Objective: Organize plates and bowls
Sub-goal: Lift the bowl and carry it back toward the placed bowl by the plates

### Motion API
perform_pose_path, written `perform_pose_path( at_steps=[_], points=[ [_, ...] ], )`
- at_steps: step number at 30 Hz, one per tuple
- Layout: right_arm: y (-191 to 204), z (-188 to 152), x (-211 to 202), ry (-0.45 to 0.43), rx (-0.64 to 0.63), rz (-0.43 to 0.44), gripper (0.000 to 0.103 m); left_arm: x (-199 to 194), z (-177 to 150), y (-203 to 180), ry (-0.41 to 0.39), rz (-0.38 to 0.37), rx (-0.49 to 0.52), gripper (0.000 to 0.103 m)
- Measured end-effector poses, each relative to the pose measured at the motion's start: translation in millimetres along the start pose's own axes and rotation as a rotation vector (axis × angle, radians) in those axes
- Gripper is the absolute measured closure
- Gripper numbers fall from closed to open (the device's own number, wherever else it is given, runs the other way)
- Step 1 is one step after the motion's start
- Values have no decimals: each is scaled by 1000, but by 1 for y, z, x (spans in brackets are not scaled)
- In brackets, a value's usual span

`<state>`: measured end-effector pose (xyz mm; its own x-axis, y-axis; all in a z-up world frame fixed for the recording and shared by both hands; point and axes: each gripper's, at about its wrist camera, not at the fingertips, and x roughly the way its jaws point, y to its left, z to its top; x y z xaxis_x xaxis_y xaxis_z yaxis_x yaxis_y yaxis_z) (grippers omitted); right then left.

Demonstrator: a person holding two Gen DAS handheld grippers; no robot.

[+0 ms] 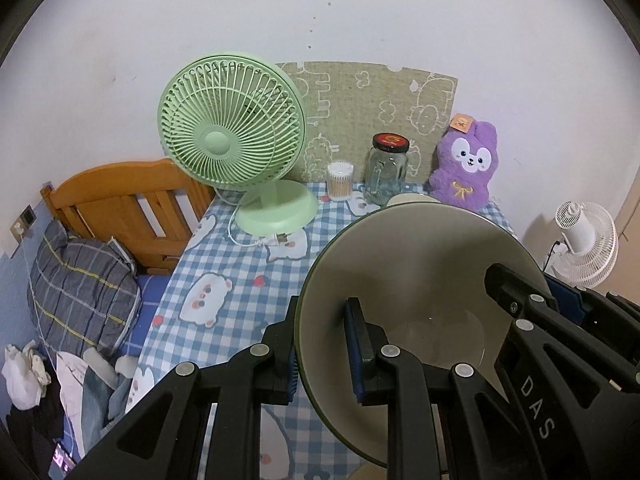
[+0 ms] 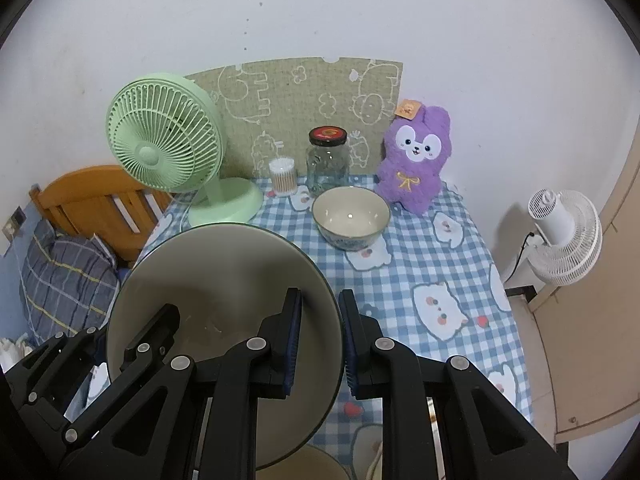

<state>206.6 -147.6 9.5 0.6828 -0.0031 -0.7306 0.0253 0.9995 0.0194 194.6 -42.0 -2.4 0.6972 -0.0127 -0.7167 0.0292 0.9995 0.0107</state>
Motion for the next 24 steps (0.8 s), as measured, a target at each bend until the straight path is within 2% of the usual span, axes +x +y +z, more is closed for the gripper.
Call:
perform_pose_path(
  at_steps=[24],
  points=[
    [-8, -75, -10, 55, 3, 3, 80, -15, -71, -5, 56, -6, -14, 85]
  ],
)
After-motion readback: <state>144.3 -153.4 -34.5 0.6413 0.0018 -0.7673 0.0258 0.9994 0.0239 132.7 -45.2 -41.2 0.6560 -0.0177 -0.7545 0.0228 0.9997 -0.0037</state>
